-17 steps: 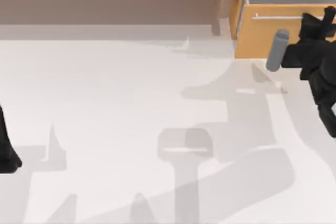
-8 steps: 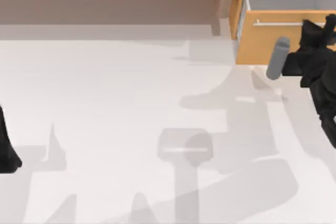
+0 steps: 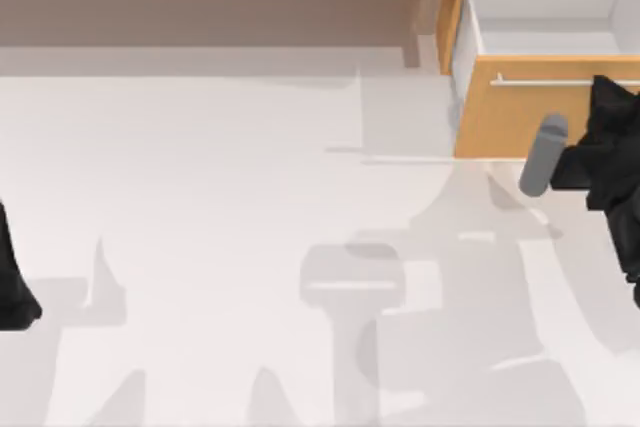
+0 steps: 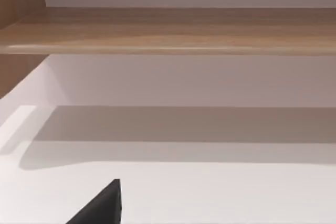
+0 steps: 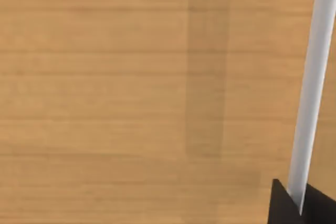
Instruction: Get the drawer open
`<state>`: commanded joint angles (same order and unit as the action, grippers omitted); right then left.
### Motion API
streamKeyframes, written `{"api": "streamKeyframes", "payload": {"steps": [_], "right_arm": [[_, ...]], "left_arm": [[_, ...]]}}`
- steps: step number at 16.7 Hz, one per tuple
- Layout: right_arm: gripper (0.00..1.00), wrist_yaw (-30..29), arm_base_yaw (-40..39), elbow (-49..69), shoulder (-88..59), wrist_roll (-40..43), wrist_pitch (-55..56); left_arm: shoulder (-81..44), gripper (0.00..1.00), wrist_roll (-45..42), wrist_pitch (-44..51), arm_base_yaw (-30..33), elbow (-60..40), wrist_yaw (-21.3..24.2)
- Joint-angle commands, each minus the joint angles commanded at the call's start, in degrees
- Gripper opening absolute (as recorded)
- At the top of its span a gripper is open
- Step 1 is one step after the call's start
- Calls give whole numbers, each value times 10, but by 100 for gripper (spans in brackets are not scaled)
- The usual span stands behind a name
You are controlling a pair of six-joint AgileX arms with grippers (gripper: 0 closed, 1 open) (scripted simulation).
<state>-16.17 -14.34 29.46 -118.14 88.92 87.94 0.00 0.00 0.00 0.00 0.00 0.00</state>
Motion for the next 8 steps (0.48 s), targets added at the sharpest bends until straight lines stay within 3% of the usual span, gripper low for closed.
{"api": "streamKeyframes", "payload": {"steps": [8], "right_arm": [[0,-19,-18,-63,15,1,47]], "left_arm": [[0,100,0,0,0,0,0]]}}
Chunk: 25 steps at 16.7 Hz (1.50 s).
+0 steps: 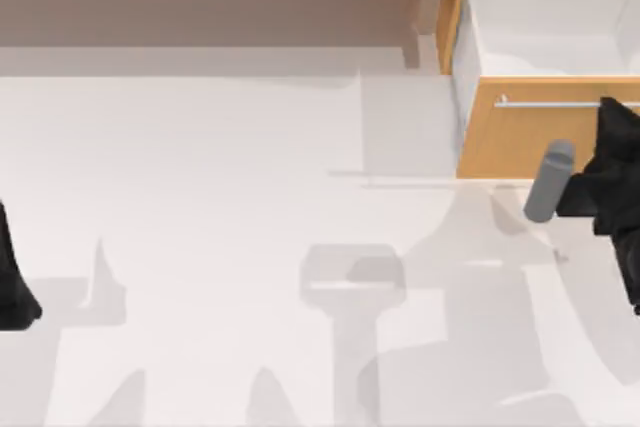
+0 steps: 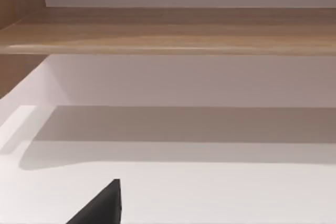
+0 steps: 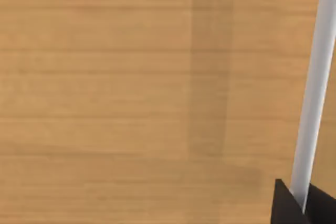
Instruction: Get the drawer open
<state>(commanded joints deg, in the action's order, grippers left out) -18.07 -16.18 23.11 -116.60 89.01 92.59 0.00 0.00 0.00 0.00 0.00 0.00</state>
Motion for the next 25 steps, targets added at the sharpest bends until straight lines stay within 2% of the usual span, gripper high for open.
{"api": "streamKeyframes", "payload": {"steps": [3,8,21,25], "right_arm": [[0,-18,-19,-63,18,-1,42],[0,-22,-24,-75,22,-2,54],[98,-22,-24,-75,22,-2,54],[100,-22,-24,-75,22,-2,54]], "left_arm": [[0,100,0,0,0,0,0],[0,100,0,0,0,0,0],[0,100,0,0,0,0,0],[0,100,0,0,0,0,0]]}}
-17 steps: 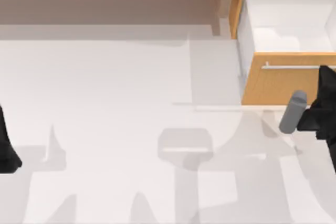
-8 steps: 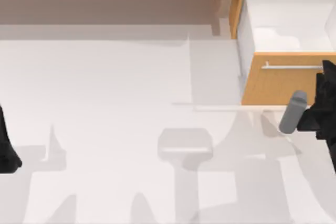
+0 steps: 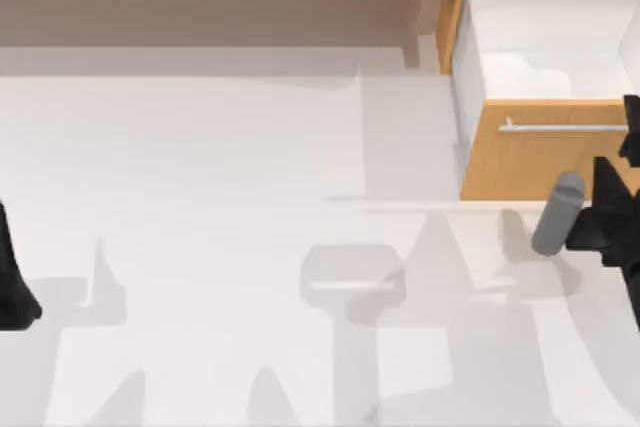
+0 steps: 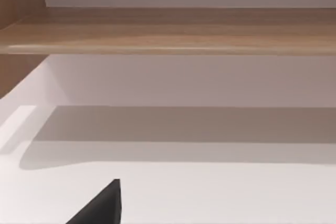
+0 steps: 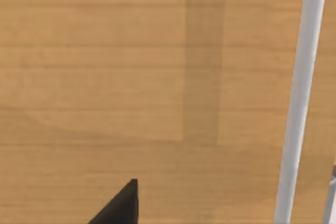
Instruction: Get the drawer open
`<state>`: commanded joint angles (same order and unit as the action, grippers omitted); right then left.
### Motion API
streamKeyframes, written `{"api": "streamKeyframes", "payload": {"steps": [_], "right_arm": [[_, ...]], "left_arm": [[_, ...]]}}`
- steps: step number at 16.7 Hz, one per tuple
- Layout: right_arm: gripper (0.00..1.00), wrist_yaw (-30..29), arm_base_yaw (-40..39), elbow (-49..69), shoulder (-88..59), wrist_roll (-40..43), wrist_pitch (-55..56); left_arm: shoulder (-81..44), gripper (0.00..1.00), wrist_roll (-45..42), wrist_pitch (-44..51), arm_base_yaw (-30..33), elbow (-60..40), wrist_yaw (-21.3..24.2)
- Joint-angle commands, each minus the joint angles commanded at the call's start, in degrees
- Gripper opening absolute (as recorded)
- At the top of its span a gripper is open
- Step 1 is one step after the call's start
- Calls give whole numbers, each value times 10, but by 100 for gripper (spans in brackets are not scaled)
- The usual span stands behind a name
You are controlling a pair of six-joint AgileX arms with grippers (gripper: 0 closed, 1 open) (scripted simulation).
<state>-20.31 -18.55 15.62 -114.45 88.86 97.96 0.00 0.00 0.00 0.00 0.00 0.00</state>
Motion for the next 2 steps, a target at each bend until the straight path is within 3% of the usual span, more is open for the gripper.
{"api": "streamKeyframes", "payload": {"steps": [2], "right_arm": [[100,0,0,0,0,0,0]], "left_arm": [[0,100,0,0,0,0,0]]}}
